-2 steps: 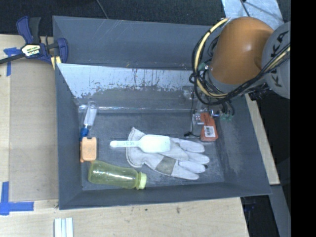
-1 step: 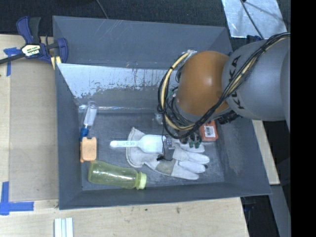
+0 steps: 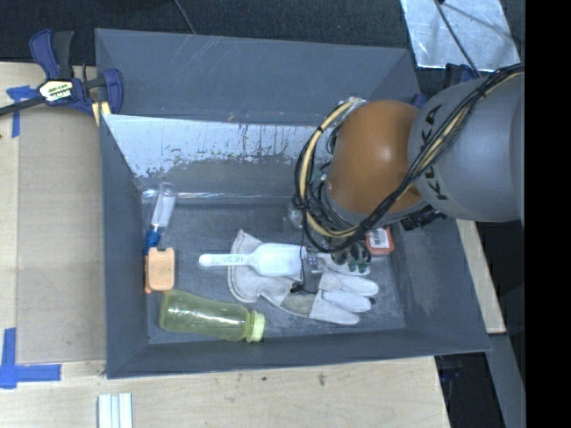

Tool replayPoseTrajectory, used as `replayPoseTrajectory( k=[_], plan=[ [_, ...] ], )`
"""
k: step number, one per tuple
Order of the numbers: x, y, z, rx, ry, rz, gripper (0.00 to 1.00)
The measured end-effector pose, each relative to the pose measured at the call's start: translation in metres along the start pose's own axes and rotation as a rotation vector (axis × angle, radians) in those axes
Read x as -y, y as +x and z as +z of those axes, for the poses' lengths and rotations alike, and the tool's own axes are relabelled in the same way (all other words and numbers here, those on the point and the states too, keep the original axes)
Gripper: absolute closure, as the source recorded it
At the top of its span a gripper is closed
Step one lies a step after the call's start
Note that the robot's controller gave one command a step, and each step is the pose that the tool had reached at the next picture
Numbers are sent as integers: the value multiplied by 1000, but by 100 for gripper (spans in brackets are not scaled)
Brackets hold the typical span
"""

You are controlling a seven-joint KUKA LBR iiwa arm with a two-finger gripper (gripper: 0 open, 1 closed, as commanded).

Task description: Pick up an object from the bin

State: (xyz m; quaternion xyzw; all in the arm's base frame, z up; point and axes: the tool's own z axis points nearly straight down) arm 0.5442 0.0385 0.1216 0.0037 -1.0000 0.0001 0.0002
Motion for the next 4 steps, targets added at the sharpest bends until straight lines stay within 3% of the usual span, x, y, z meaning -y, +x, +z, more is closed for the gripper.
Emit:
replayPoseTrajectory(
  k=[1, 2, 3, 4],
  plan=[
    [-16, -12, 8, 5, -1, -3, 0],
    [-22, -4, 52, 2, -1, 150, 0],
    [-10, -13, 51, 5, -1, -98, 100],
    [-10, -13, 51, 5, -1, -98, 100]
  ],
)
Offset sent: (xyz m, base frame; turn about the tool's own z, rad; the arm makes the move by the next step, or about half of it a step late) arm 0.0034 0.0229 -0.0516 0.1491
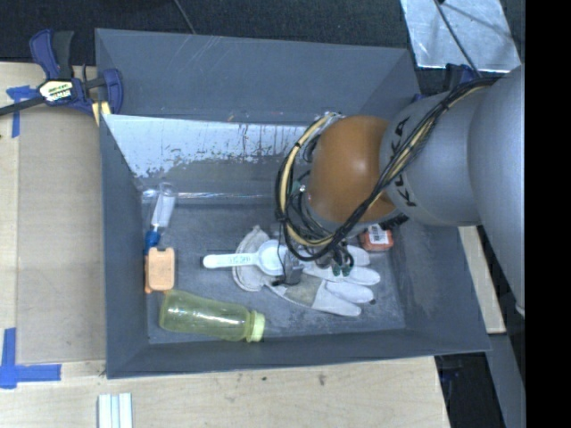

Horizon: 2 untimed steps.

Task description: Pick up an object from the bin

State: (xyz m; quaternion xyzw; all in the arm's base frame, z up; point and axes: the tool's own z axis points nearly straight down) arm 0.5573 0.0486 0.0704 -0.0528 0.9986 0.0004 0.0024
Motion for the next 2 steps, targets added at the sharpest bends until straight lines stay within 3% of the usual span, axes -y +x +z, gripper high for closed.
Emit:
replayPoseTrajectory(
  k=[2],
  plan=[
    [0, 1, -14, -4, 0, 0, 100]
  ],
)
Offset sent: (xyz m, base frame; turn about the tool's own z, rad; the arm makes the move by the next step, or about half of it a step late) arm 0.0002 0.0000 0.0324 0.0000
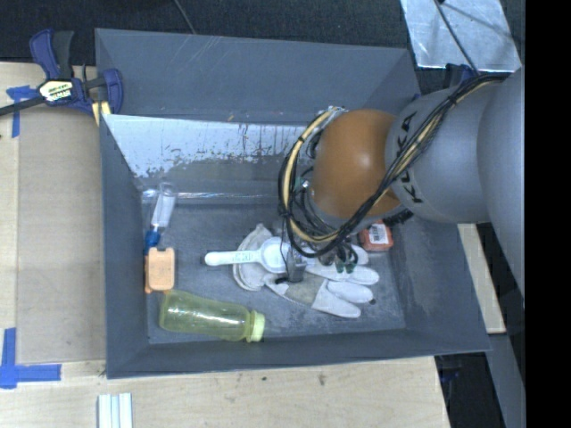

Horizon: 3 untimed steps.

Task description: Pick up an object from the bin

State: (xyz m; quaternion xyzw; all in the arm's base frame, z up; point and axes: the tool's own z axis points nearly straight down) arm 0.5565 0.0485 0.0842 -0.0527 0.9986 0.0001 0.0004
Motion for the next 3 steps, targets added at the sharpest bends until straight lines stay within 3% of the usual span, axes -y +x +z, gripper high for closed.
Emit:
replayPoseTrajectory(
  k=[3],
  plan=[
    [0, 2, -33, -8, 0, 0, 100]
  ],
)
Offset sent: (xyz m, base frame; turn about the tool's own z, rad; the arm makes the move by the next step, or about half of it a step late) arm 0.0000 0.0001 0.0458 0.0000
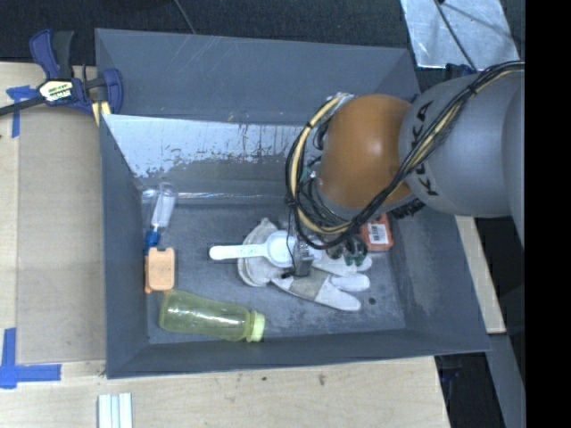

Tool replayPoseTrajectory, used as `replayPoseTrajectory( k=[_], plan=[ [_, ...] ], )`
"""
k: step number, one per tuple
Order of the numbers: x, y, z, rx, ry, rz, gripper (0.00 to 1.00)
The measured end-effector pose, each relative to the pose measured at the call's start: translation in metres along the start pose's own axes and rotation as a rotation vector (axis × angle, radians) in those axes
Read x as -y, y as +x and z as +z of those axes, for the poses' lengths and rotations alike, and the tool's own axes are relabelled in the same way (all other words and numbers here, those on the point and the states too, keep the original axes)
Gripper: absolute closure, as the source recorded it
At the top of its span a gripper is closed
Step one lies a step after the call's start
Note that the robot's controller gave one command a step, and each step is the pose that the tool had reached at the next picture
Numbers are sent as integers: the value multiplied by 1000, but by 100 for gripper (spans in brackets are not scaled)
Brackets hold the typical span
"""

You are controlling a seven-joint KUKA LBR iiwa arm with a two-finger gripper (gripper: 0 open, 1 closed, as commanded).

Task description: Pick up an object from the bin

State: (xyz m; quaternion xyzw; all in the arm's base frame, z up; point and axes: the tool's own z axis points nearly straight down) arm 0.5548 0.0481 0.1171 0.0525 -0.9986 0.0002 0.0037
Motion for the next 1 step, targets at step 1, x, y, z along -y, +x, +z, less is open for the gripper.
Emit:
replayPoseTrajectory(
  k=[1],
  plan=[
    [0, -1, -21, 7, 0, 1, 100]
  ],
)
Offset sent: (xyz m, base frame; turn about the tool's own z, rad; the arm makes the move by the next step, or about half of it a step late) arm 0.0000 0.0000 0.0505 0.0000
